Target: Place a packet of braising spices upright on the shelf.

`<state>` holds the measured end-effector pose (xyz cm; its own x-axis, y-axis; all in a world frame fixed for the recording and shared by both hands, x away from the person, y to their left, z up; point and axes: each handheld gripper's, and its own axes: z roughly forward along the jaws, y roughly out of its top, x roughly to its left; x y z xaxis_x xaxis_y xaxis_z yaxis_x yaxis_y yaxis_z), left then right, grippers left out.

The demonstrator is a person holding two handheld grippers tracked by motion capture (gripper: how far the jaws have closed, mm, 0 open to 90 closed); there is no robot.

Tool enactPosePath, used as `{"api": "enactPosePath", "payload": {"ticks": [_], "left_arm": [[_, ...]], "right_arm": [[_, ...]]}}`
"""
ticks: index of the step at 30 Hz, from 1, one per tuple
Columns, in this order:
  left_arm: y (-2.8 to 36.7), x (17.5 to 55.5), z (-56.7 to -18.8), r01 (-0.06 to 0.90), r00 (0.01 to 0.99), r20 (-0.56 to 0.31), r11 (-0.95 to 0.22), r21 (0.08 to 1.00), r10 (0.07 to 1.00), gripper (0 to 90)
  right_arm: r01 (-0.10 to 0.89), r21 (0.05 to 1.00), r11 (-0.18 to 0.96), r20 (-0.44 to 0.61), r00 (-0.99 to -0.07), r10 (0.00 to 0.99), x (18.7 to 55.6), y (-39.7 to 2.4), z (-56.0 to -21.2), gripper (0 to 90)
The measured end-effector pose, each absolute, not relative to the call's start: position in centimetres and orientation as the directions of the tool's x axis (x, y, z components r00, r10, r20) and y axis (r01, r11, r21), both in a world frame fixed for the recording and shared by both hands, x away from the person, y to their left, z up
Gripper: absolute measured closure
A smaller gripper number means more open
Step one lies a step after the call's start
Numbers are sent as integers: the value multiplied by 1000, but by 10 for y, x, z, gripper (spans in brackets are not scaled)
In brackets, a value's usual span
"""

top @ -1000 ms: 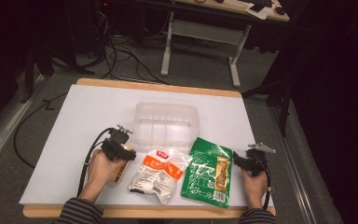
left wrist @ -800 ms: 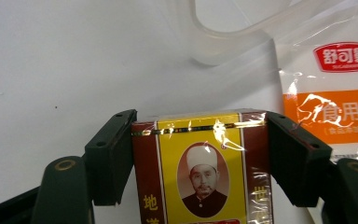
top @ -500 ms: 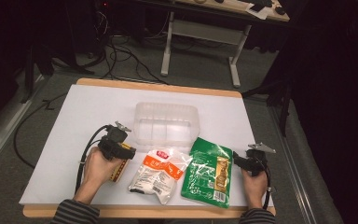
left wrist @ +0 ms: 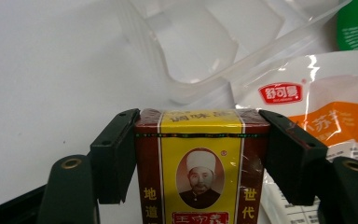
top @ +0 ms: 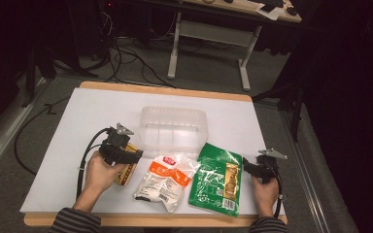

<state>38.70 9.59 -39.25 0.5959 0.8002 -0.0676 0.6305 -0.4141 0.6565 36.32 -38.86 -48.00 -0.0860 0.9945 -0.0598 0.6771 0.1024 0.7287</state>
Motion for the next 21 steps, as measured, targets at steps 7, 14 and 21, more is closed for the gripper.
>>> {"api": "enactPosePath", "payload": {"ticks": [7, 14, 21], "left_arm": [[95, 388, -385, 601, 619, -121, -368, 710, 776, 331], [93, 389, -384, 586, 635, -130, -365, 723, 762, 331], [89, 390, -379, 570, 648, -114, -379, 729, 753, 331]], "right_arm": [[677, 729, 101, -59, -84, 995, 363, -388, -480, 309], [678, 728, 105, -64, -85, 994, 363, -388, -480, 310], [678, 728, 105, -64, -85, 994, 363, -388, -480, 310]]}}
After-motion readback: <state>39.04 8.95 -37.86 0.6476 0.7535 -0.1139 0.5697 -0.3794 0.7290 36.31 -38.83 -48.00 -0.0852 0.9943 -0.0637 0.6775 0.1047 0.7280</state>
